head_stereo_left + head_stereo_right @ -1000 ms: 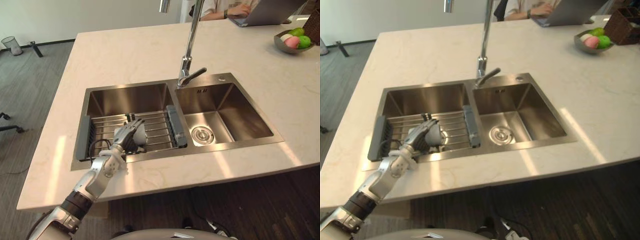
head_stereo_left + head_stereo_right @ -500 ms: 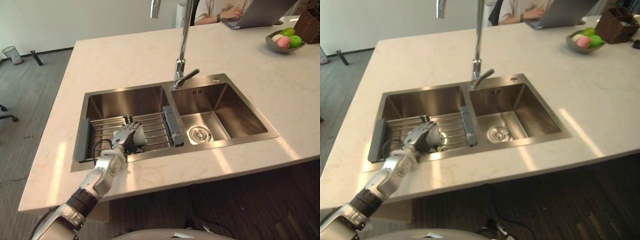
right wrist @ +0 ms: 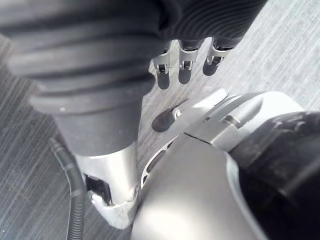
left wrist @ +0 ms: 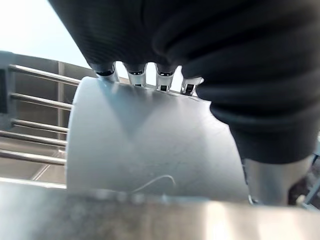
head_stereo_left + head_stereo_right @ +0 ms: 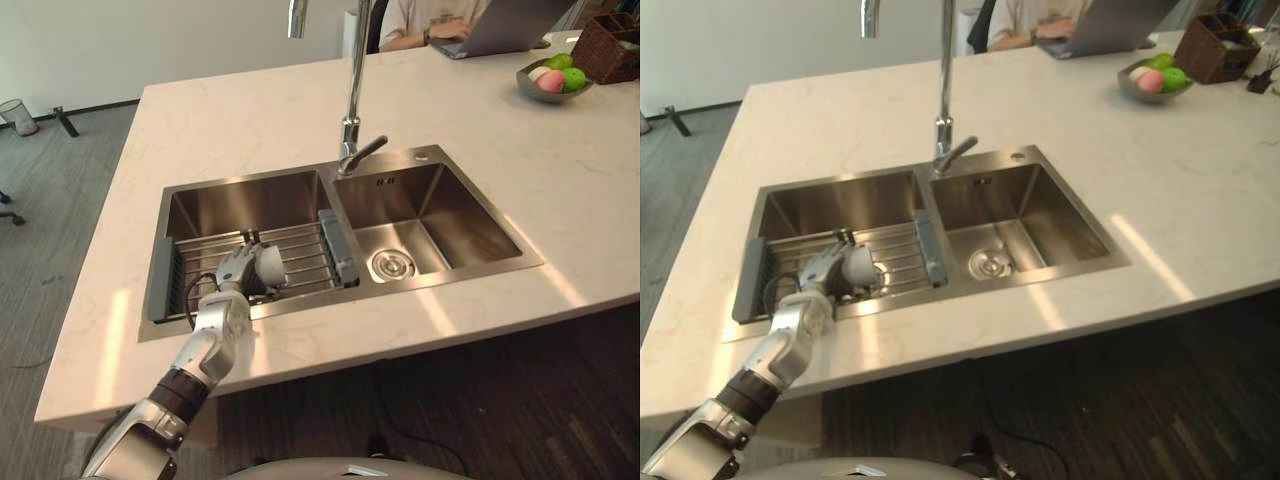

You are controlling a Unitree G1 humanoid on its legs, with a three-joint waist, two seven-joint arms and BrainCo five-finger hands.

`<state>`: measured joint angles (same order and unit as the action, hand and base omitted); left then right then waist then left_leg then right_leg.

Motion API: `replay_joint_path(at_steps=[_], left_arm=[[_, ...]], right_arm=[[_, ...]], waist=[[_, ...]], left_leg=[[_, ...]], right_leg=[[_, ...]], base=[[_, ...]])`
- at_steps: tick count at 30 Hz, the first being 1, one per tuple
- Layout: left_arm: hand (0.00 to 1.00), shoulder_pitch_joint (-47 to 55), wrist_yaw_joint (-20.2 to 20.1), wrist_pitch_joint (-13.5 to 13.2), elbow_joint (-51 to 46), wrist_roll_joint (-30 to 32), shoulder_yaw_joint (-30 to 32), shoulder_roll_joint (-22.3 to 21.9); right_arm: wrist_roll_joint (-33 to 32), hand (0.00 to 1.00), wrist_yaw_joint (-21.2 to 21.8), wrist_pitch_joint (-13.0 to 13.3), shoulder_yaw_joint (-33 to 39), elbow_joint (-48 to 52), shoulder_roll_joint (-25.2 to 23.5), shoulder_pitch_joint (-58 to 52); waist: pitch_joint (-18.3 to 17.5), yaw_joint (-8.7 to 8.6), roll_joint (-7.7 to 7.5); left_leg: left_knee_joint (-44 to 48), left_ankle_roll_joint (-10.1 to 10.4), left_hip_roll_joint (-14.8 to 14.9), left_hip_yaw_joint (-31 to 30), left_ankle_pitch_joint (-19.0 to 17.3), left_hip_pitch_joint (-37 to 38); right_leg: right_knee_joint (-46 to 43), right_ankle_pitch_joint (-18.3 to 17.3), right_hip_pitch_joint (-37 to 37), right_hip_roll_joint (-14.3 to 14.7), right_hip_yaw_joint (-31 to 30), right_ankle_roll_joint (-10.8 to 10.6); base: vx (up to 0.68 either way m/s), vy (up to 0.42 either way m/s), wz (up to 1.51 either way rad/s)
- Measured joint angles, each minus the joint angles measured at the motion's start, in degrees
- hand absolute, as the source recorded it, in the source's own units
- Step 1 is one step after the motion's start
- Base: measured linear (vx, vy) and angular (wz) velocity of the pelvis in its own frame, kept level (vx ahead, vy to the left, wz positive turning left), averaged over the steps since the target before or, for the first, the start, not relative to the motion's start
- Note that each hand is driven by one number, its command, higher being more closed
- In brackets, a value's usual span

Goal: Walk over to the sink, pick up the cup, carry it to the dishwasher, place the cup inside the dishwasher, then close the dishwasher door

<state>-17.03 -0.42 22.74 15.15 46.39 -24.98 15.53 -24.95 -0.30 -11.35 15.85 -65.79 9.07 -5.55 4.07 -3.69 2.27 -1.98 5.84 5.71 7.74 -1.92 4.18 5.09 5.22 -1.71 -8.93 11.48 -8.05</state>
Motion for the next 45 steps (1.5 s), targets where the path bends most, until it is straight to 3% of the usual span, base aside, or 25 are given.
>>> replay_joint_path(at_steps=[9, 14, 15, 24, 30, 35, 39, 45], left_arm=[[0.00, -3.35, -6.64, -2.14, 5.84, 0.34, 0.31, 0.05], [0.00, -3.59, -8.88, -3.14, 6.10, 6.71, -0.01, -0.48], [1.00, -3.58, -8.89, -3.22, 6.10, 7.14, -0.10, -0.52], [1.00, -4.07, -9.18, -3.04, 6.10, 10.20, -2.03, 0.25], [1.00, -6.87, -9.12, -3.32, 7.59, 10.22, -5.06, 2.34], [1.00, -7.71, -8.36, -5.14, 8.01, 6.07, -5.83, 2.56], [1.00, -8.09, -4.62, -5.23, 8.59, -2.74, -5.85, 3.76], [1.00, -7.51, 0.01, -7.64, 10.88, -6.75, -3.66, 4.71]], right_arm=[[0.00, 0.00, -1.49, 0.15, -2.31, 1.85, -0.06, -0.85], [-0.02, 0.00, -1.64, 0.33, -3.89, 1.86, 0.06, -0.83], [-0.02, 0.00, -1.64, 0.33, -3.91, 1.86, 0.06, -0.82], [-0.07, 0.00, -1.80, 0.45, -4.45, 1.83, 0.07, -0.82], [-0.08, 0.00, -2.30, 1.24, -6.18, 1.82, -0.06, -0.38], [-0.07, 0.00, -2.32, 1.45, -6.19, 1.78, 0.02, -0.41], [-0.11, 0.00, -2.36, 1.49, -6.21, 1.78, 0.01, -0.40], [-0.74, 0.00, -2.40, 1.49, -6.34, 1.87, 0.03, -0.29]], waist=[[-0.15, -0.50, -0.06], [-0.33, -0.52, -0.35], [-0.35, -0.51, -0.39], [-0.50, -0.52, -0.62], [-1.11, -3.08, -0.92], [-1.29, -3.37, -0.60], [-1.27, -3.45, -0.56], [-1.11, -4.24, -0.30]], left_leg=[[-0.02, 0.01, -0.01, -0.13, 0.01, -0.07], [-0.03, 0.04, -0.02, -0.16, 0.03, -0.10], [-0.03, 0.04, -0.02, -0.18, 0.03, -0.12], [-0.03, 0.22, -0.13, -0.12, 0.21, -0.23], [0.00, 0.25, -0.15, 0.10, 0.39, -0.58], [0.01, 0.34, -0.15, 0.20, 0.16, -0.26], [0.04, 0.09, -0.16, 0.21, 0.05, -0.18], [0.03, -0.02, -0.12, 0.19, -0.25, -0.14]], right_leg=[[0.00, 0.06, 0.14, 0.10, -0.30, 0.02], [-0.01, 0.20, 0.16, 0.11, -0.37, -0.05], [-0.01, 0.22, 0.16, 0.11, -0.37, -0.04], [-0.02, 0.63, 0.79, 0.12, -1.26, 0.03], [-0.02, 1.00, 1.94, 0.18, -1.55, 0.02], [-0.02, 1.27, 1.77, 0.21, -1.57, 0.00], [-0.01, 1.16, 1.66, 0.20, -1.48, -0.10], [-0.01, 0.71, 1.58, 0.23, -1.32, -0.11]], base=[[-0.03, -0.006, -0.03], [0.00, 0.000, 0.00], [0.00, 0.000, 0.00], [0.00, -0.001, -0.04], [0.01, -0.007, -0.05], [0.02, -0.001, -0.02], [0.00, 0.000, 0.00], [0.00, 0.000, 0.00]])
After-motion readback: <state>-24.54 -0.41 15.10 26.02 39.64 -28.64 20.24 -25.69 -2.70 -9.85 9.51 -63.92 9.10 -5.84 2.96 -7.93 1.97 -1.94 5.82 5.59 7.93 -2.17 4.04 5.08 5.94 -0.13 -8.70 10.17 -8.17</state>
